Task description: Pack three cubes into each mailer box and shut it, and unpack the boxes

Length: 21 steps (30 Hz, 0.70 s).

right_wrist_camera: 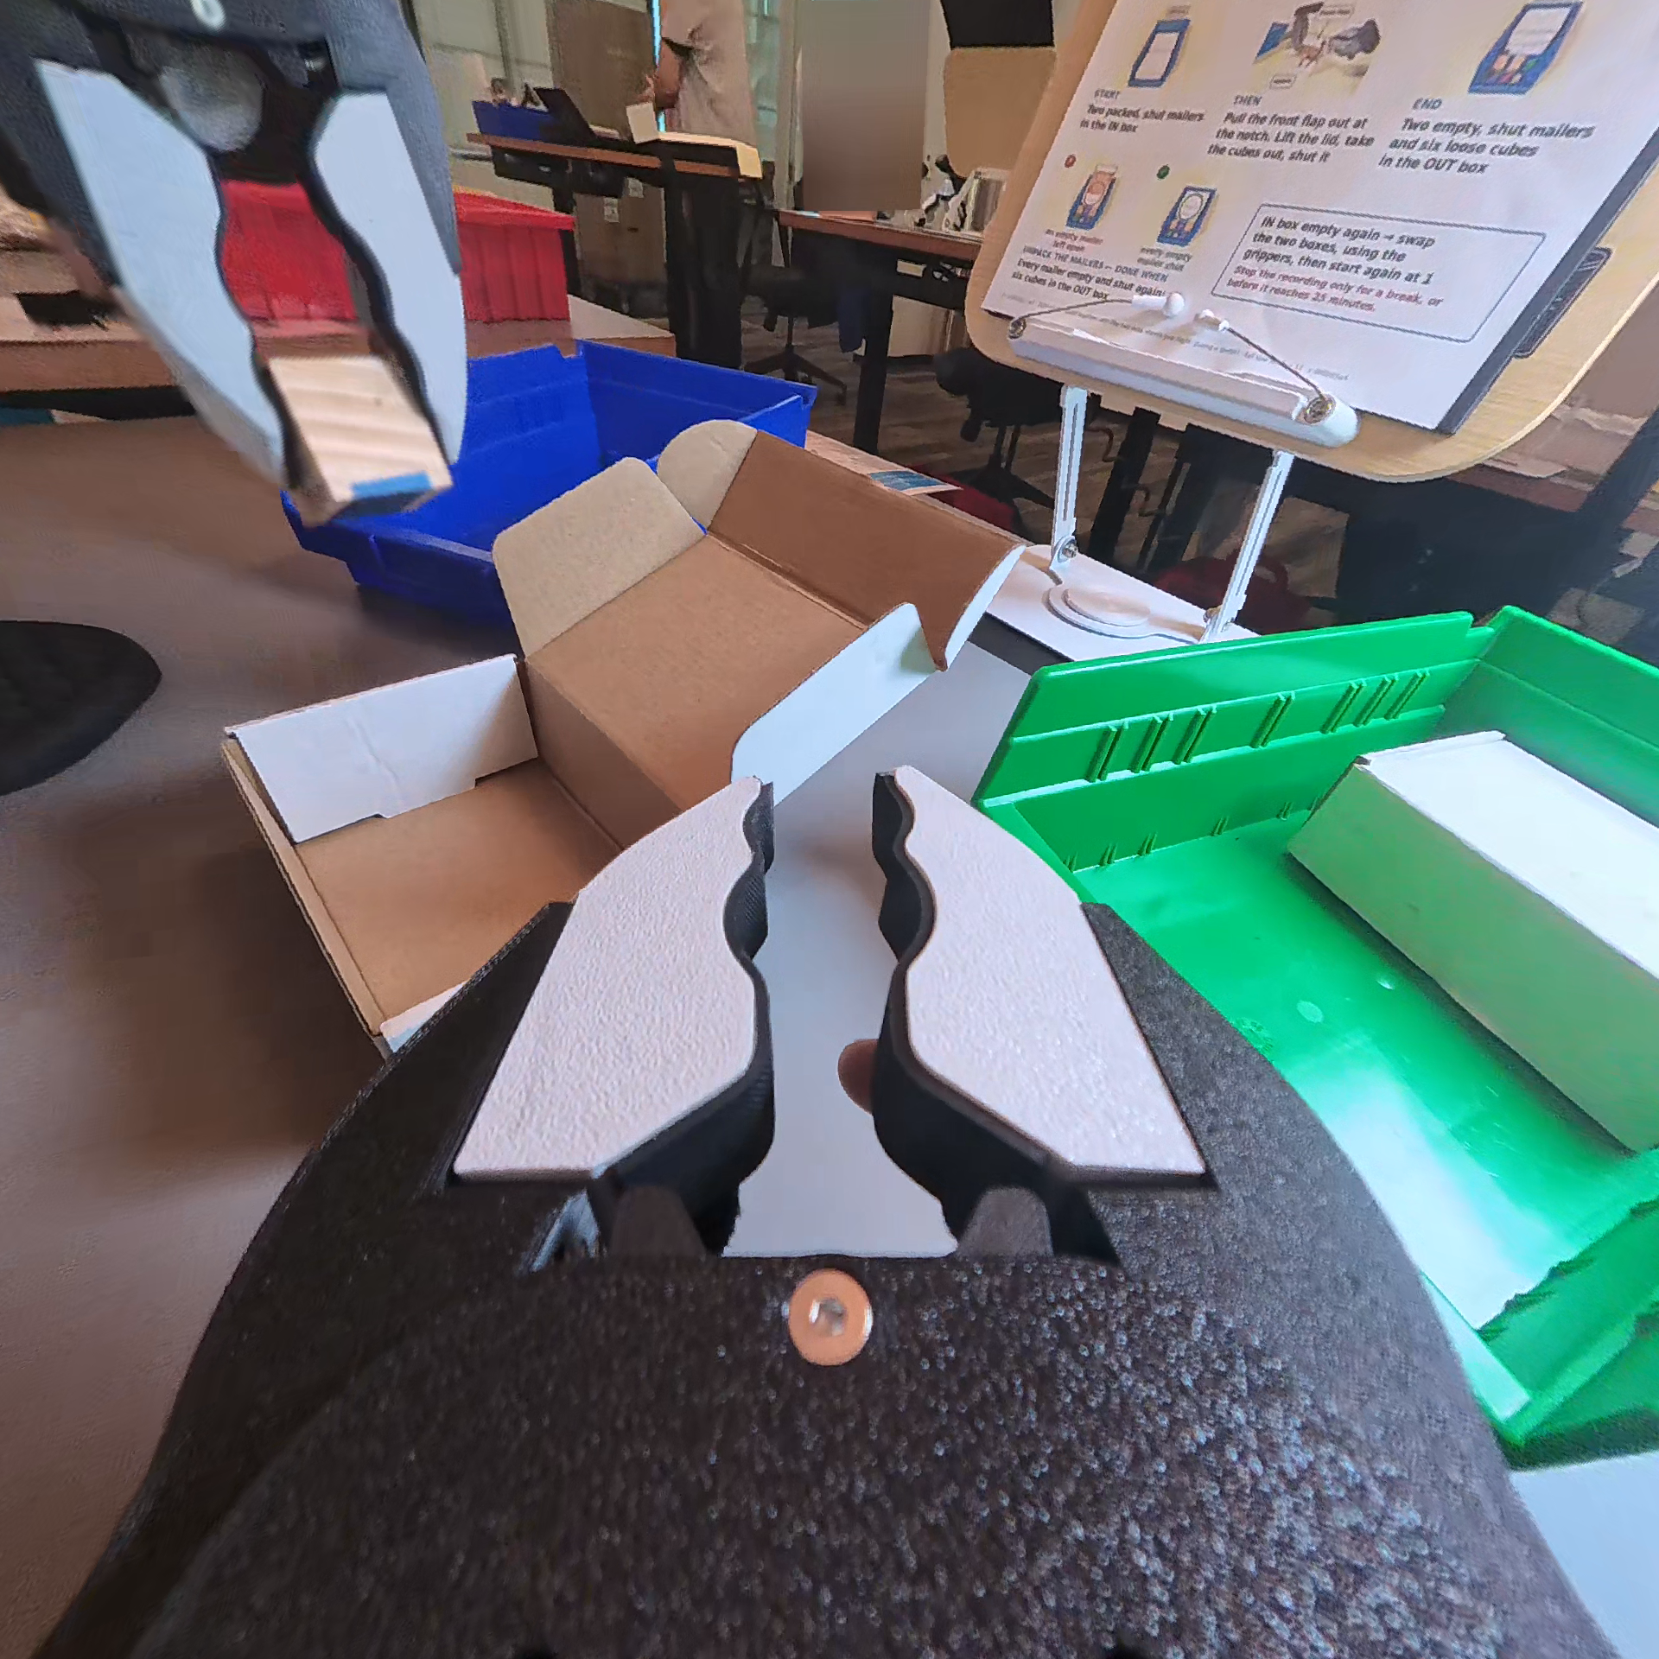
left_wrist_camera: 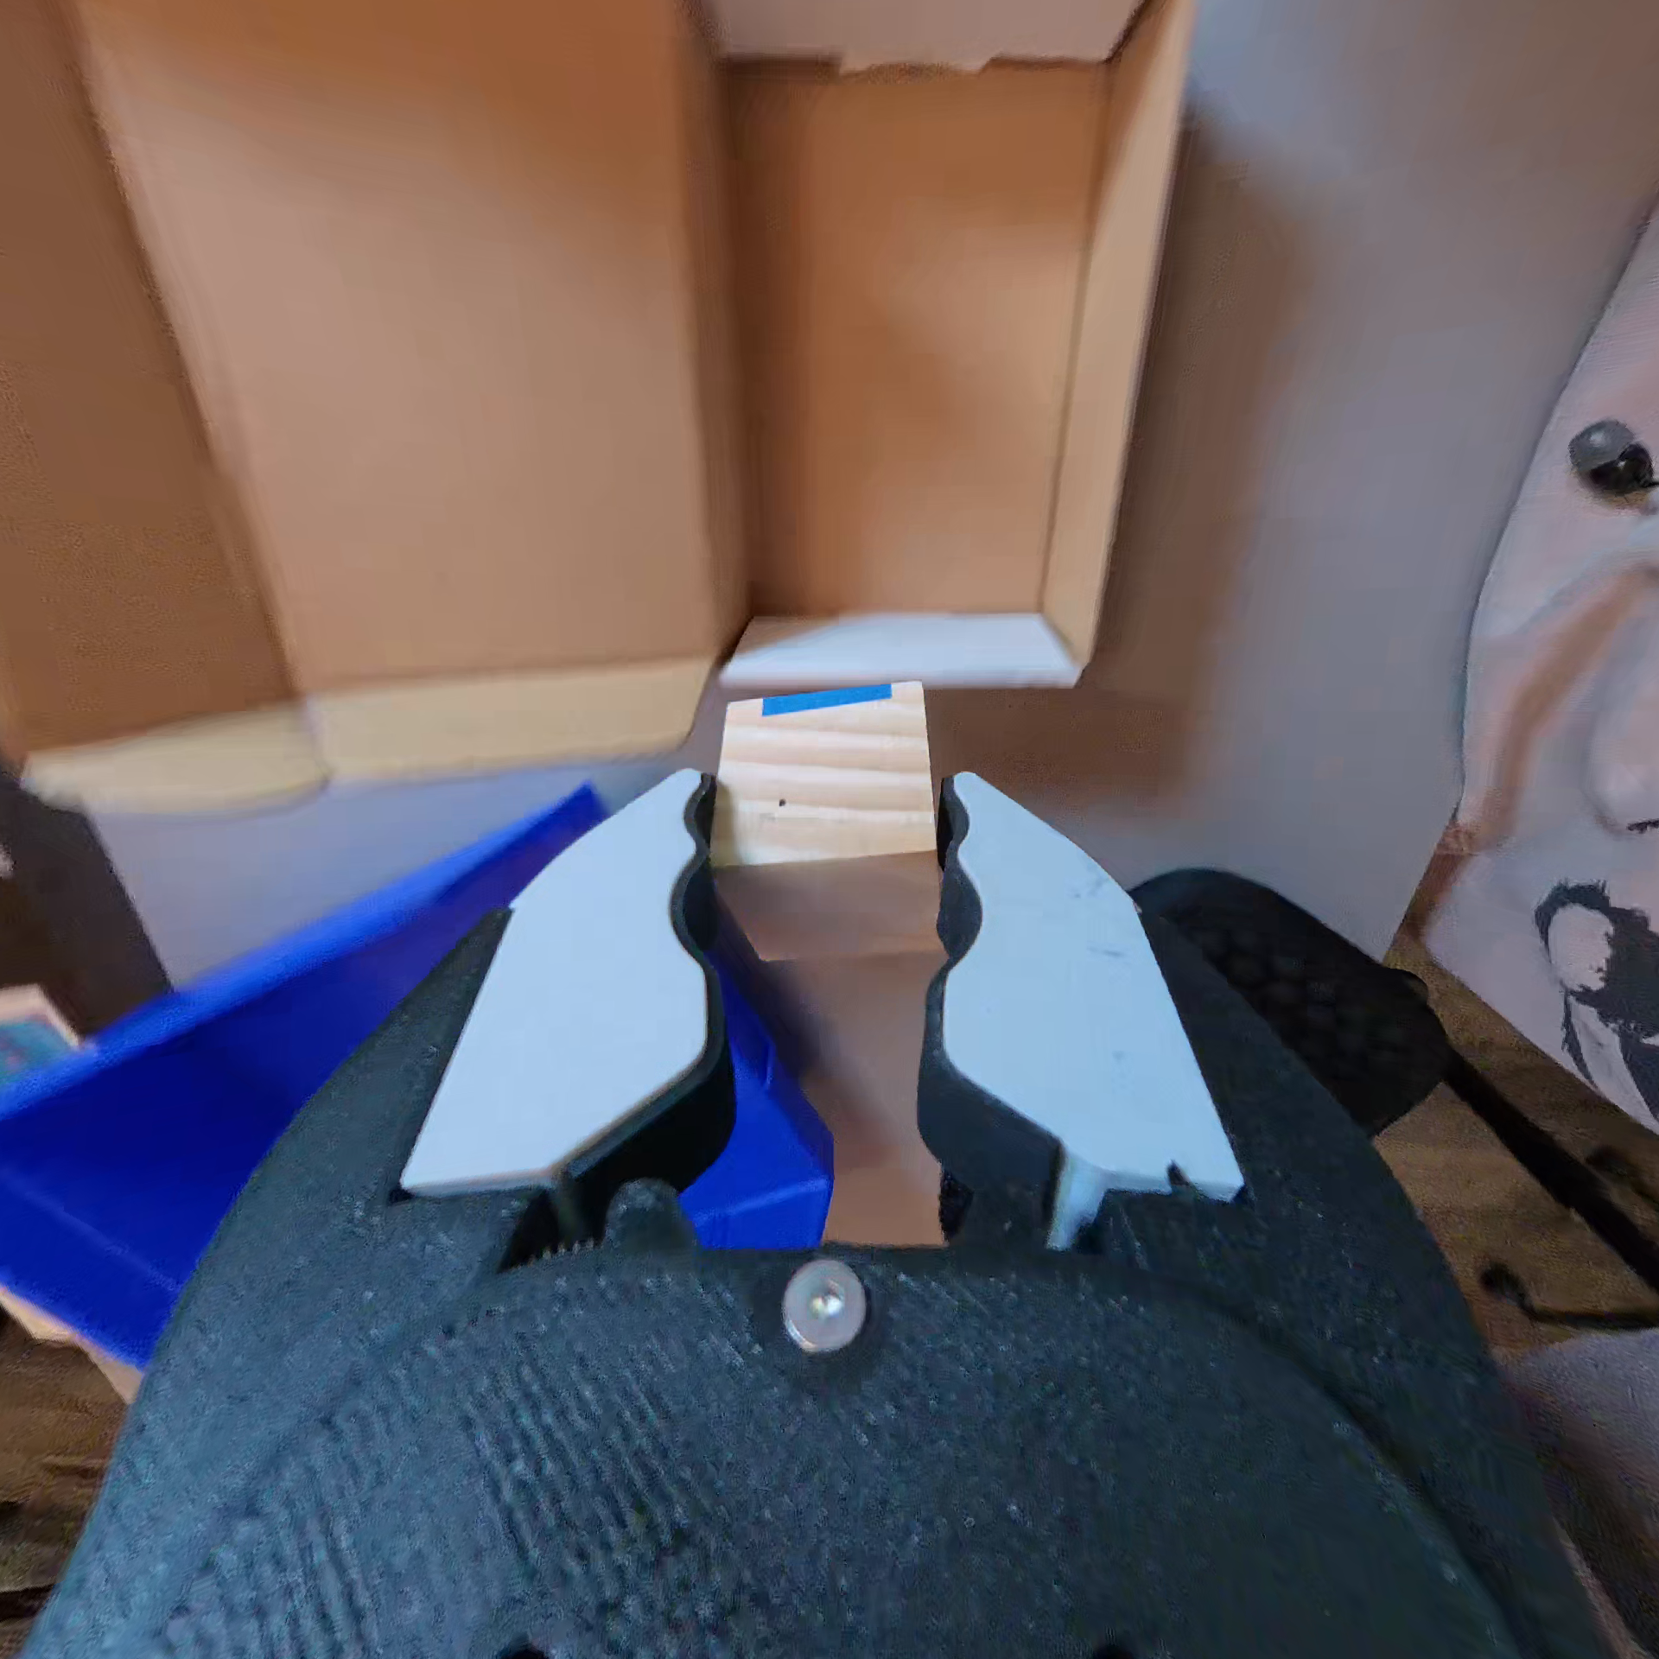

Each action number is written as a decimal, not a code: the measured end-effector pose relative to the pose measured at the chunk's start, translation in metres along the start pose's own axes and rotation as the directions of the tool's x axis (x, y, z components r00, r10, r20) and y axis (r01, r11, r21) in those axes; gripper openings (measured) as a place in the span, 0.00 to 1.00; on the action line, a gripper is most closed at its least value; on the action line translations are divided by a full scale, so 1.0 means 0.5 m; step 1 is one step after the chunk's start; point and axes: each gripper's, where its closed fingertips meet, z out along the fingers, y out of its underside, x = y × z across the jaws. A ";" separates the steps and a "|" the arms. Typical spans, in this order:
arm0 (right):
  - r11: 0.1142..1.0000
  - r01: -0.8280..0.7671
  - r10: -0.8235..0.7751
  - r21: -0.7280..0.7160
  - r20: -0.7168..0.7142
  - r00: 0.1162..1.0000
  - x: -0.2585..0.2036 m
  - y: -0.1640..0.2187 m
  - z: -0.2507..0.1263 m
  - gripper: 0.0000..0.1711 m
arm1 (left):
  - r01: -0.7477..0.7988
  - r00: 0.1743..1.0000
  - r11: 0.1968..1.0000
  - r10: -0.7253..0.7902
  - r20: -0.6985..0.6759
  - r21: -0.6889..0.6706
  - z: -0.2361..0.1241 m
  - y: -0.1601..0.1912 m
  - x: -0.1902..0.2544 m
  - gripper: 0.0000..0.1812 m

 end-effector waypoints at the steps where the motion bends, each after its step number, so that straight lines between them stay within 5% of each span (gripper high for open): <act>1: 1.000 0.007 -0.007 0.000 -0.005 1.000 0.000 0.000 -0.001 0.12 | -0.035 0.999 0.999 0.035 -0.014 -0.018 0.023 -0.026 0.014 0.26; 9: 1.000 -0.002 0.002 0.016 -0.034 0.999 0.017 0.004 -0.020 0.11 | -0.135 0.989 0.952 0.110 -0.103 -0.273 0.181 -0.070 0.034 0.26; 21: 1.000 0.000 0.000 0.000 -0.011 1.000 0.007 0.014 -0.012 0.11 | -0.150 0.989 0.941 0.137 -0.063 -0.302 0.209 -0.058 0.024 0.27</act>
